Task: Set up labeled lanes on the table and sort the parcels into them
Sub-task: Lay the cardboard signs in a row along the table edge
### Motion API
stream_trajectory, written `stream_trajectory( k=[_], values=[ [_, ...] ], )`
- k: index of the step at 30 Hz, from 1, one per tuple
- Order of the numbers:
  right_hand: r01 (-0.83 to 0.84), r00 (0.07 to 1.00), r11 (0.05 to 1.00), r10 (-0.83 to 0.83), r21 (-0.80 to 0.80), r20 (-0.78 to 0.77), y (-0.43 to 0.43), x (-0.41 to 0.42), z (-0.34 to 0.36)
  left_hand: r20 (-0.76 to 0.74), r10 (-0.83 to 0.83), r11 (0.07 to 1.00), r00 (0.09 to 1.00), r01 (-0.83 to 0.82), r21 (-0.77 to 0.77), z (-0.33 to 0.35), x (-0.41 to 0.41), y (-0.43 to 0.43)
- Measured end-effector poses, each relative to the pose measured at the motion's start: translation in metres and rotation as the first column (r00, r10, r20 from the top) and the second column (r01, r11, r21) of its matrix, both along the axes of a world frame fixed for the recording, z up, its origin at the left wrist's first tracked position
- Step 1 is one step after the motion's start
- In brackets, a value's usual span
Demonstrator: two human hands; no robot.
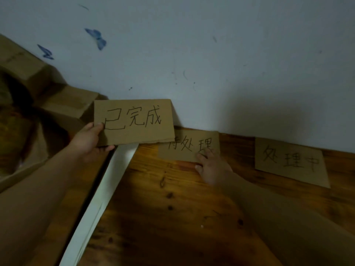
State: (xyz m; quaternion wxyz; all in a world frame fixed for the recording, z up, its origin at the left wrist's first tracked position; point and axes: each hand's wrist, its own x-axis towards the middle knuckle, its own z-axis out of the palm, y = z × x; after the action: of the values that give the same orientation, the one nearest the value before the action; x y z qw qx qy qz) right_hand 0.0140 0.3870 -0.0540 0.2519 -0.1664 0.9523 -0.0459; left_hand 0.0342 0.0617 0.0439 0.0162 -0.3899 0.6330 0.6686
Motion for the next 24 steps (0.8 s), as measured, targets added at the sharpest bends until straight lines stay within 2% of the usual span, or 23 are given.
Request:
stream_trajectory(
  k=[7, 15, 17, 18, 19, 20, 21, 22, 23, 24],
  values=[
    [-0.009, 1.0, 1.0, 0.009, 0.012, 0.014, -0.054, -0.012, -0.001, -0.009, 0.008, 1.0, 1.0, -0.008, -0.003, -0.006, 0.002, -0.049],
    [-0.026, 0.999, 0.999, 0.025, 0.031, 0.037, -0.077, -0.012, 0.002, -0.046, 0.035, 0.999, 0.998, -0.036, -0.017, 0.004, 0.009, -0.07],
    [0.048, 0.998, 0.998, -0.047, -0.036, 0.042, -0.079, -0.012, 0.013, -0.051, 0.012, 1.0, 0.999, -0.013, -0.024, 0.009, 0.015, -0.071],
    [0.126, 0.992, 0.983, -0.122, -0.135, 0.038, -0.082, -0.012, 0.024, -0.053, -0.005, 1.0, 0.999, 0.004, -0.025, 0.013, 0.018, -0.069],
    [0.224, 0.974, 0.935, -0.218, -0.275, 0.053, -0.085, -0.012, 0.036, -0.053, -0.027, 0.999, 0.998, 0.026, -0.025, 0.016, 0.02, -0.065],
    [0.334, 0.941, 0.837, -0.323, -0.433, 0.101, -0.088, -0.011, 0.05, -0.054, -0.057, 0.998, 0.997, 0.056, -0.022, 0.019, 0.022, -0.059],
    [0.436, 0.894, 0.695, -0.405, -0.572, 0.191, -0.091, -0.008, 0.065, -0.057, -0.092, 0.996, 0.994, 0.091, -0.019, 0.021, 0.023, -0.051],
    [0.517, 0.846, 0.546, -0.443, -0.659, 0.297, -0.092, -0.006, 0.079, -0.064, -0.13, 0.991, 0.989, 0.129, -0.015, 0.025, 0.025, -0.041],
    [0.56, 0.813, 0.438, -0.453, -0.703, 0.365, -0.09, -0.001, 0.09, -0.074, -0.169, 0.986, 0.983, 0.169, -0.007, 0.028, 0.025, -0.029],
    [0.56, 0.806, 0.398, -0.465, -0.727, 0.366, -0.086, 0.004, 0.1, -0.088, -0.205, 0.979, 0.975, 0.206, 0.004, 0.031, 0.026, -0.016]
  ],
)
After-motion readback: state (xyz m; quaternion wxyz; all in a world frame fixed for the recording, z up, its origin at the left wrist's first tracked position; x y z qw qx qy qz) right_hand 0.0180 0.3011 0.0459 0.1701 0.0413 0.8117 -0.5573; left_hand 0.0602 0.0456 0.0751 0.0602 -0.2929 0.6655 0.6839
